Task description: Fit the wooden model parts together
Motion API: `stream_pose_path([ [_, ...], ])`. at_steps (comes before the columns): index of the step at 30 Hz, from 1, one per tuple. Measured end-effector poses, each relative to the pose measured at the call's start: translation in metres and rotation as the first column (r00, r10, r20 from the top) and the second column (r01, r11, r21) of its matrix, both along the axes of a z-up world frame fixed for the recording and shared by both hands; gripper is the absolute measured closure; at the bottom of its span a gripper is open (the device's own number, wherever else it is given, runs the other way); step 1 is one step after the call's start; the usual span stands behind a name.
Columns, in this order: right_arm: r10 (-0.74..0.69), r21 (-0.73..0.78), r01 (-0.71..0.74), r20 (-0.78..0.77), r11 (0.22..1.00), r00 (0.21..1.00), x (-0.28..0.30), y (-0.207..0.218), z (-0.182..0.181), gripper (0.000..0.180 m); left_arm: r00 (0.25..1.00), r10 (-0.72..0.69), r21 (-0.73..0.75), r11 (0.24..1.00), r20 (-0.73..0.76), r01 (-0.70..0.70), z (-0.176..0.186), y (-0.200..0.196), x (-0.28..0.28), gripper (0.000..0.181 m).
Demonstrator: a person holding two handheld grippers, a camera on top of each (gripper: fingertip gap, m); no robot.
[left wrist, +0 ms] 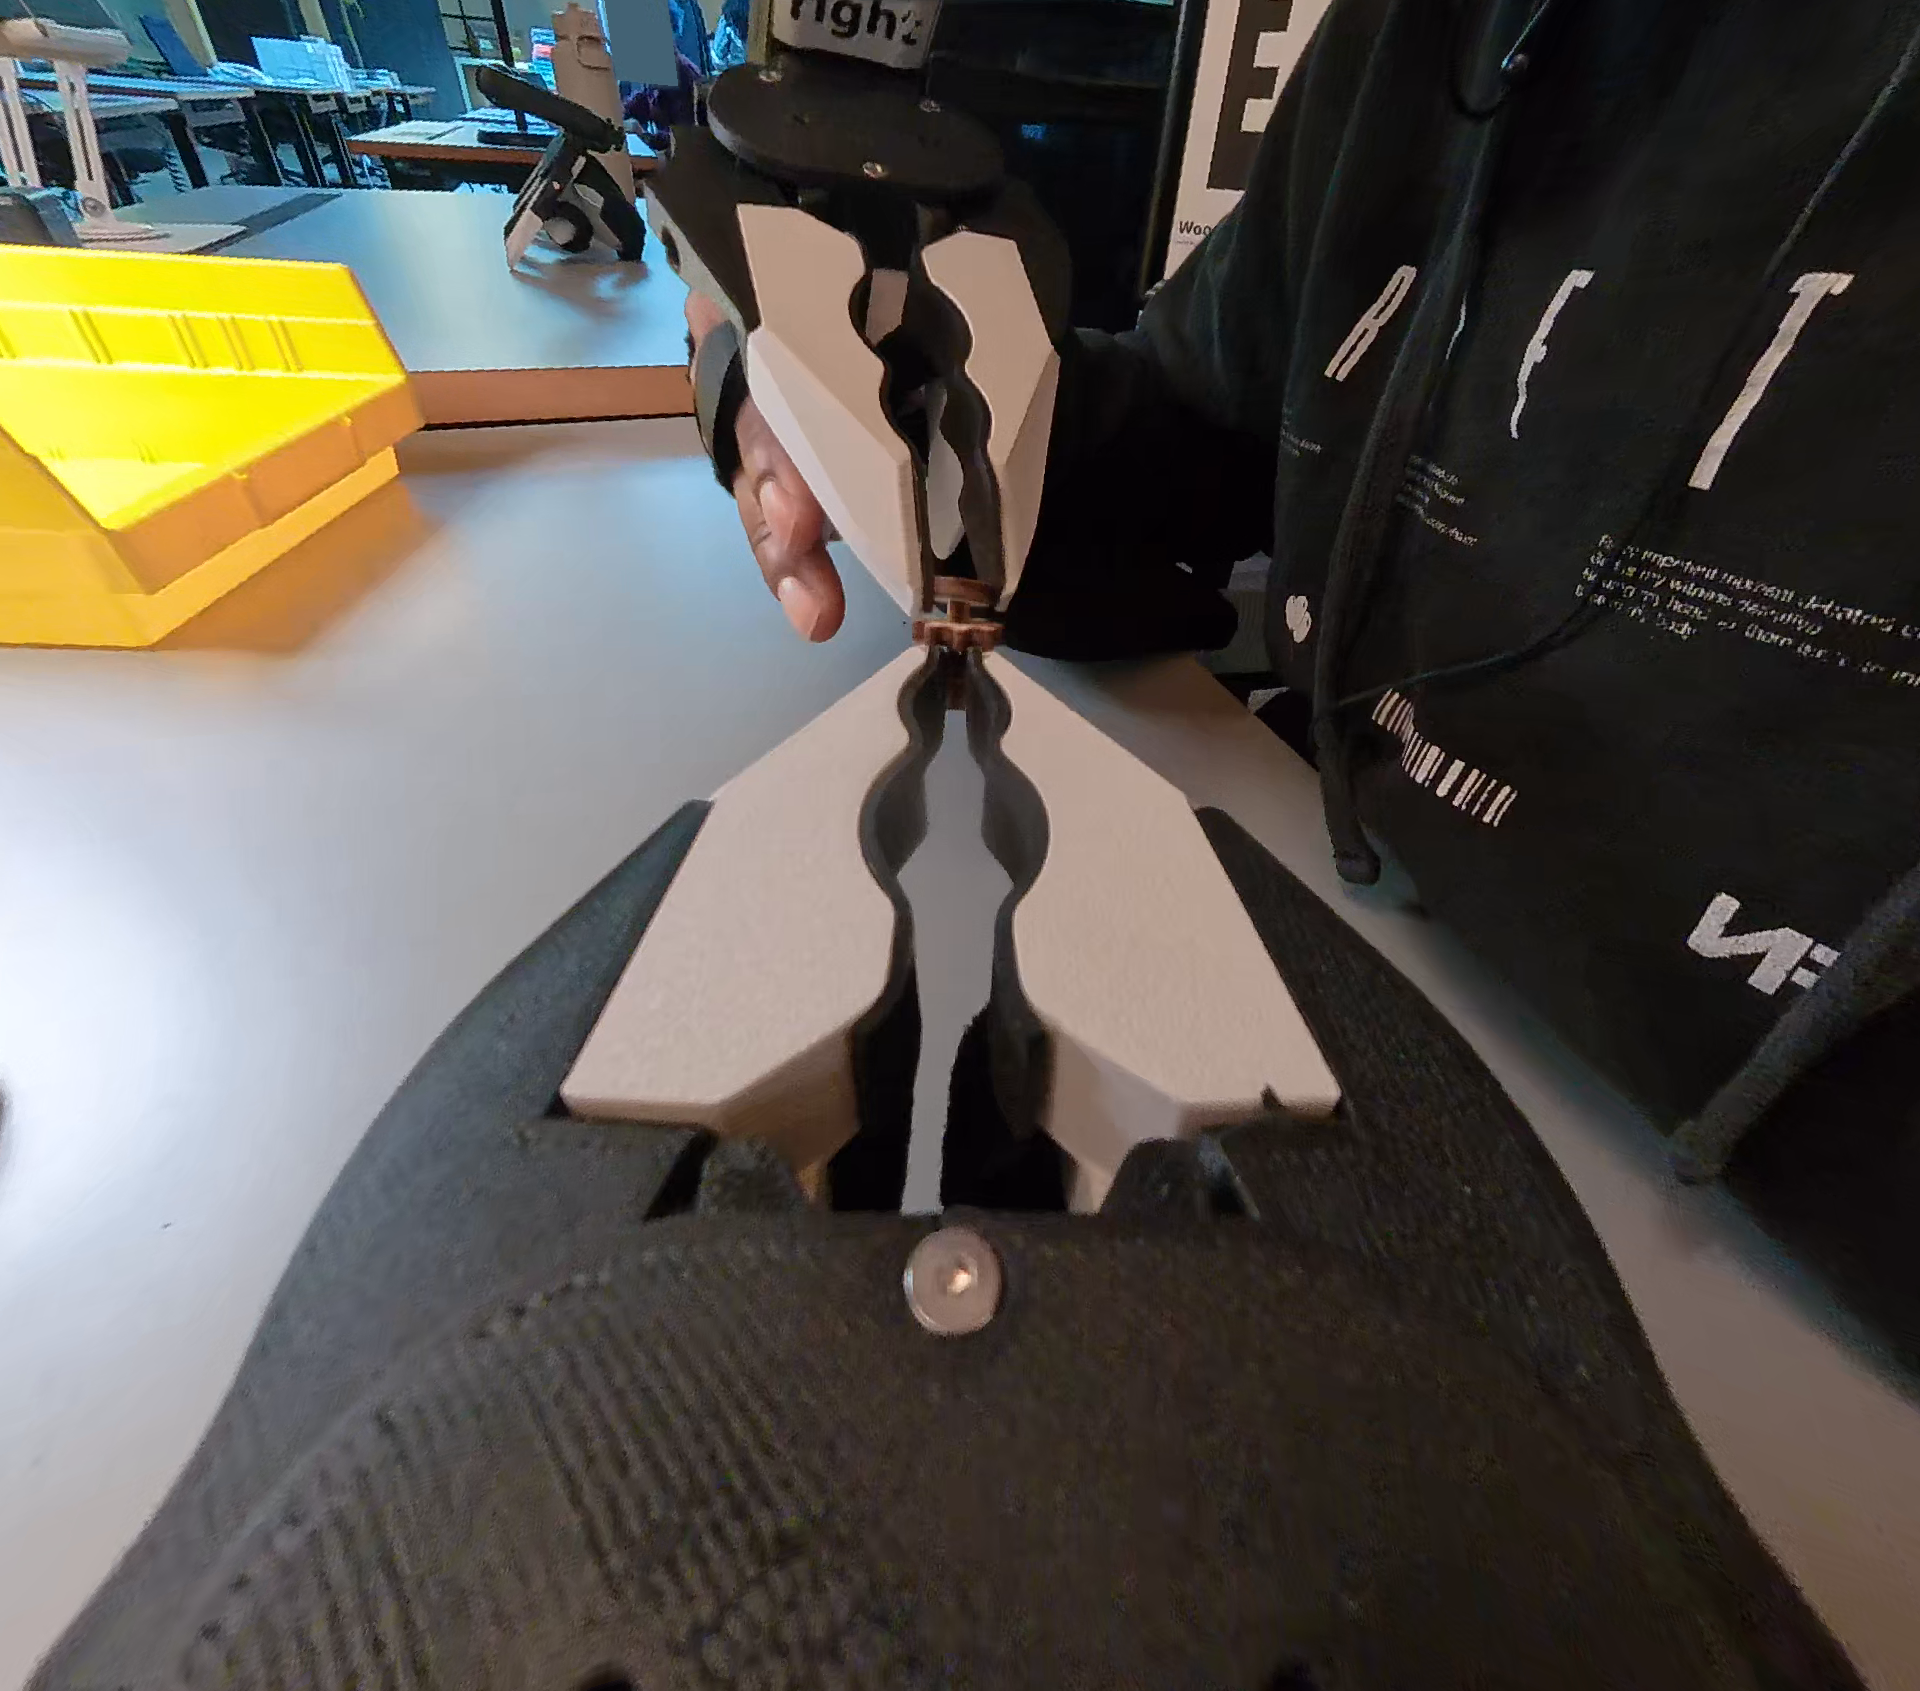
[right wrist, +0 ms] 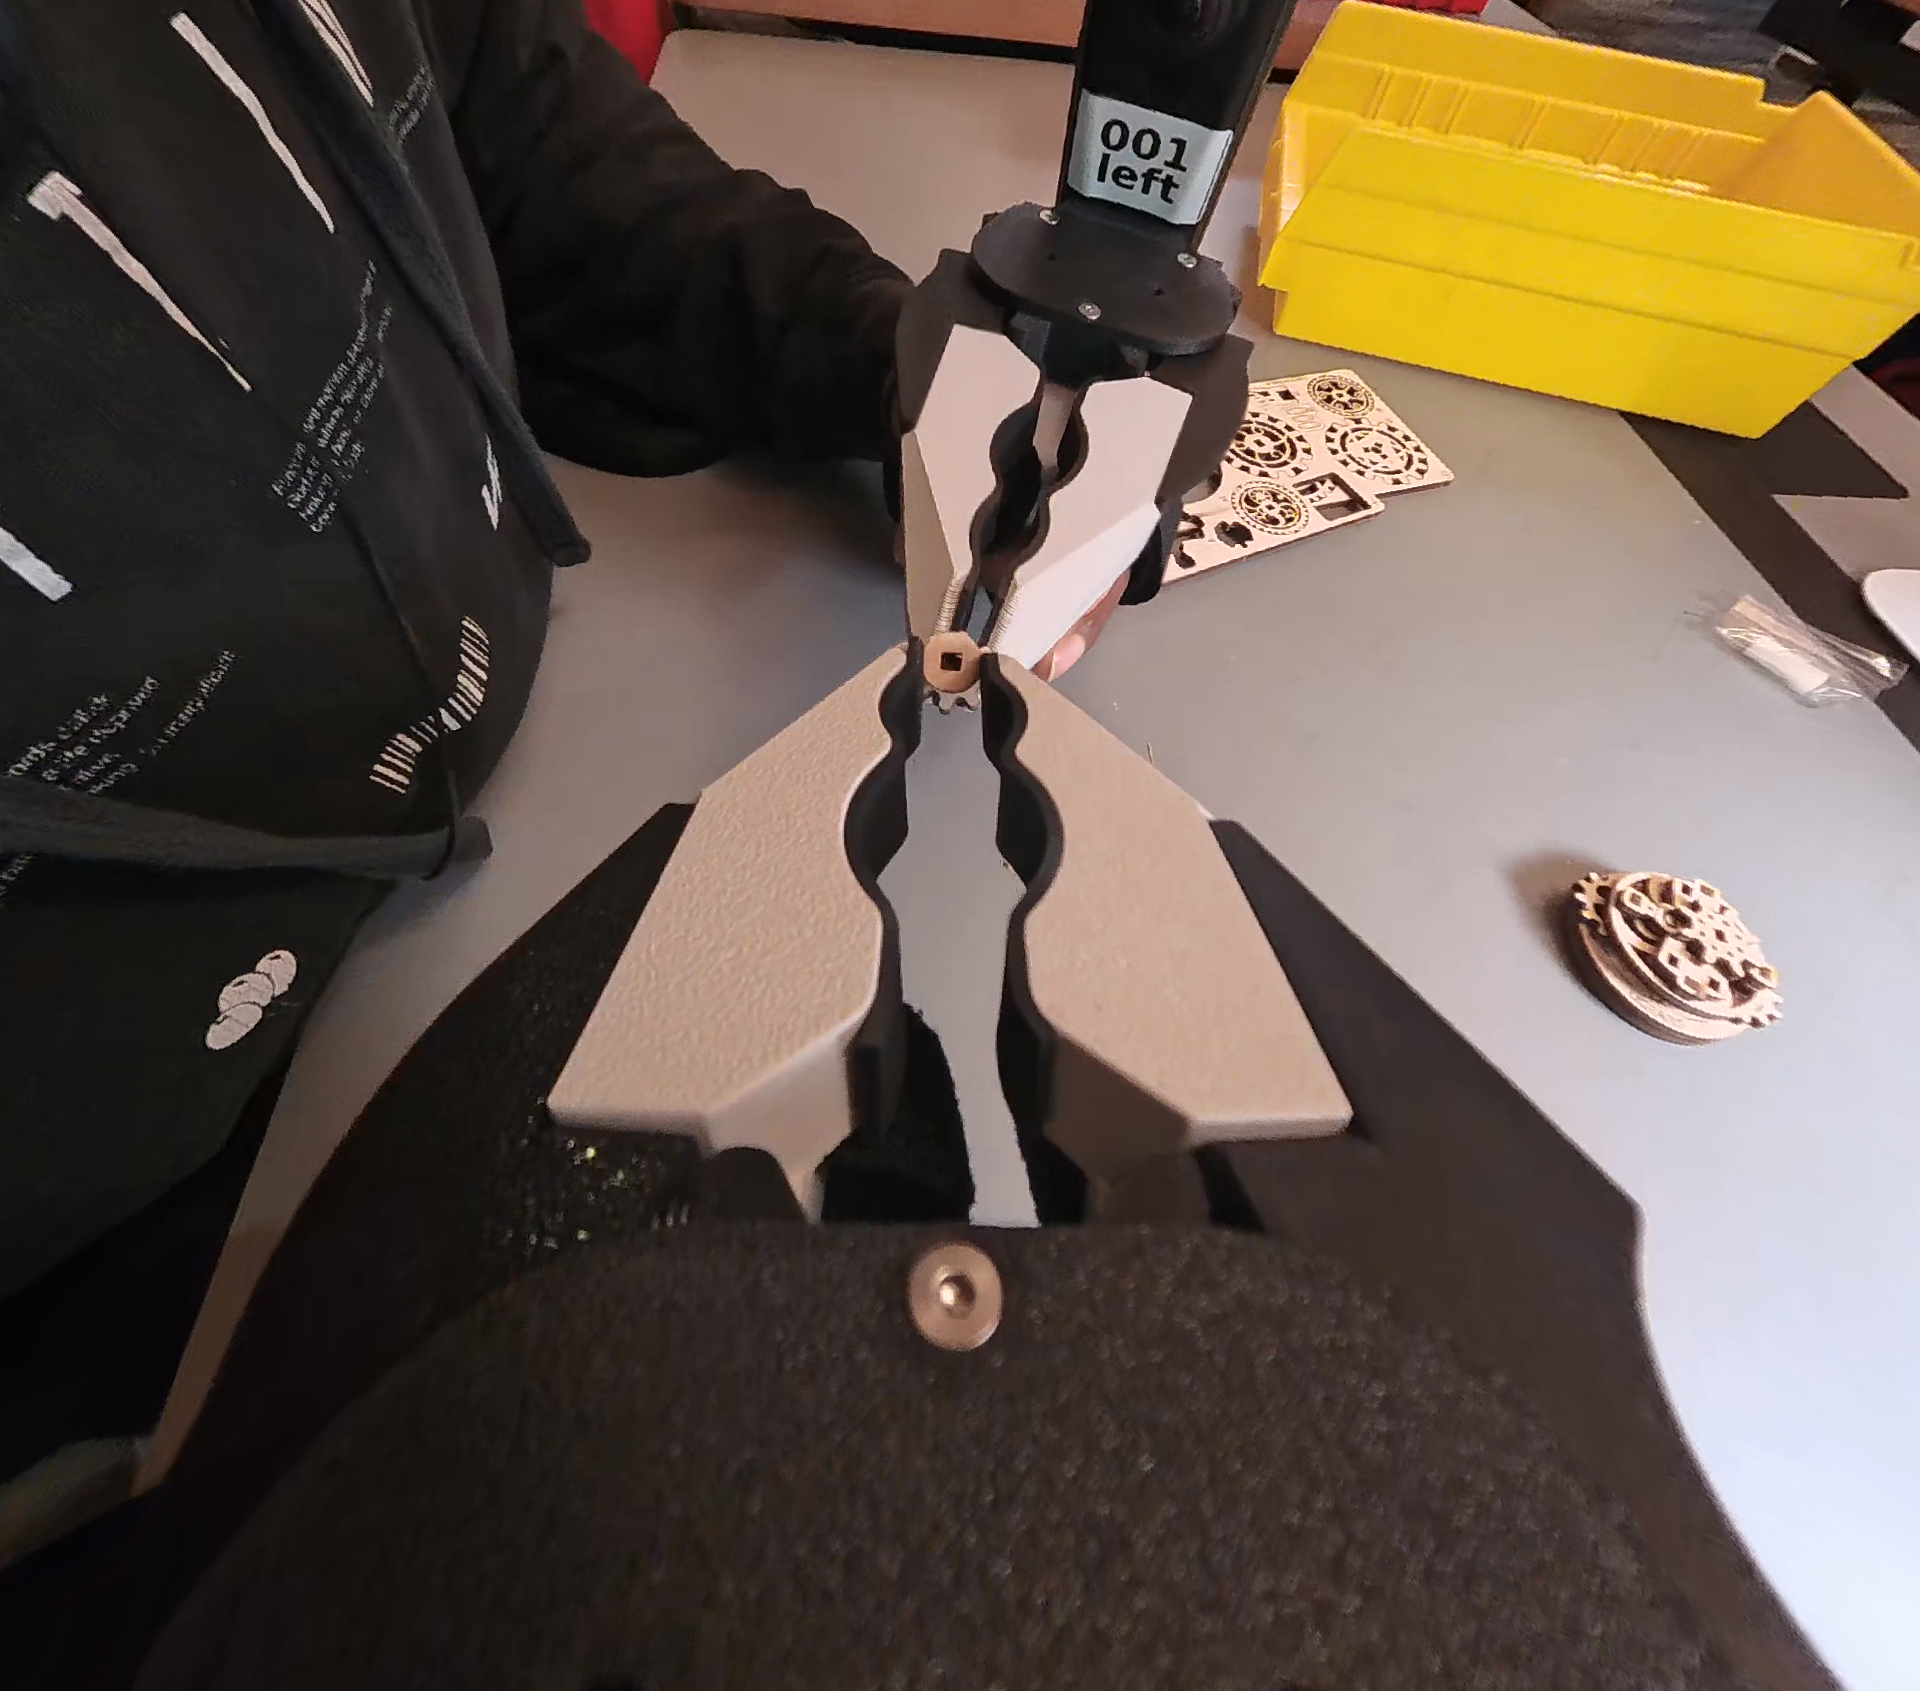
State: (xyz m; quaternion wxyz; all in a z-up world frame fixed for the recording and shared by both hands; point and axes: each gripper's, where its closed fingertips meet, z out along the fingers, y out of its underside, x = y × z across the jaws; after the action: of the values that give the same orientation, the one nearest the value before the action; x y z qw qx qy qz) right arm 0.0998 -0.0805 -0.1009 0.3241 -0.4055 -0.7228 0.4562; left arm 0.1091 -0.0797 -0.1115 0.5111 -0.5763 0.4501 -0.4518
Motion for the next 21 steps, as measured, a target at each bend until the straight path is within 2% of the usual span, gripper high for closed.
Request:
stream_pose_path([
  [9, 0.057, 0.109, -0.061, 0.039, 0.992, 0.998, 0.003, -0.008, -0.010, 0.171, 0.997, -0.045, -0.031, 0.999, -0.069, 0.043, -0.009, -0.007, 0.003, 0.179],
  [13, 0.004, 0.037, -0.006, 0.046, 0.999, 0.999, -0.001, -0.001, -0.010, 0.171, 0.996, 0.015, -0.039, 0.999, -0.088, -0.019, -0.009, 0.001, -0.002, 0.180],
  [18, -0.096, -0.060, 0.100, 0.070, 0.993, 0.993, -0.006, 0.011, -0.017, 0.171, 0.976, 0.123, -0.010, 0.992, -0.179, -0.127, -0.017, 0.012, -0.006, 0.180],
  [21, -0.052, 0.004, 0.051, 0.038, 0.999, 0.998, -0.002, 0.010, -0.019, 0.171, 0.975, 0.108, -0.014, 0.994, -0.195, -0.113, -0.018, 0.010, -0.003, 0.180],
])
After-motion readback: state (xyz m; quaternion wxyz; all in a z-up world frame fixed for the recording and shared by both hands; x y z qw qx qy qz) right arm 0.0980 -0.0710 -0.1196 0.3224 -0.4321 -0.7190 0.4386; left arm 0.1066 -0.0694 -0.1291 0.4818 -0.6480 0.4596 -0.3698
